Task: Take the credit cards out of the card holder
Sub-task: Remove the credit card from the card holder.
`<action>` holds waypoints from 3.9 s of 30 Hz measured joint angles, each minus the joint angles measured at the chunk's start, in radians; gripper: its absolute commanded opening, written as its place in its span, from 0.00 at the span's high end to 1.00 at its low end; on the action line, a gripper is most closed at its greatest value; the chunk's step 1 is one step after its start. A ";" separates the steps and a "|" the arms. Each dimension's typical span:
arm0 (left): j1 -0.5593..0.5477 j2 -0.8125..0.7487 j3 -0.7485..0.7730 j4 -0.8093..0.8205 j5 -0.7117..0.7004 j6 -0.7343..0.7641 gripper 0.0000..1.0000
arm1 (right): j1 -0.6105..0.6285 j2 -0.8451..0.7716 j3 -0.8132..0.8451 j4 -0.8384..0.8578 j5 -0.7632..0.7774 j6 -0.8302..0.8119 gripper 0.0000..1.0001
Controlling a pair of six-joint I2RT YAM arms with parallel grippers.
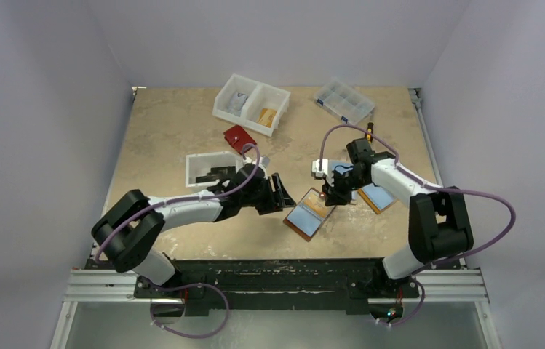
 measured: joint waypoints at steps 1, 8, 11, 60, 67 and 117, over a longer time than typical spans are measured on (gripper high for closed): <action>-0.008 0.024 0.012 0.005 -0.004 -0.003 0.50 | 0.009 0.015 0.000 0.001 0.013 0.014 0.74; -0.030 0.168 0.078 0.075 0.005 -0.010 0.57 | 0.052 0.030 0.000 0.008 0.044 0.093 0.81; -0.030 0.212 0.098 0.106 0.021 -0.010 0.57 | 0.071 0.057 0.001 0.037 0.078 0.166 0.81; -0.031 0.397 0.143 0.278 0.149 -0.067 0.54 | 0.077 0.246 0.146 -0.069 0.075 0.445 0.58; -0.031 0.397 0.114 0.336 0.147 -0.137 0.52 | 0.073 0.263 0.156 -0.064 0.084 0.483 0.62; -0.030 0.439 0.225 0.224 0.074 -0.007 0.64 | -0.010 0.331 0.210 -0.079 0.065 0.568 0.87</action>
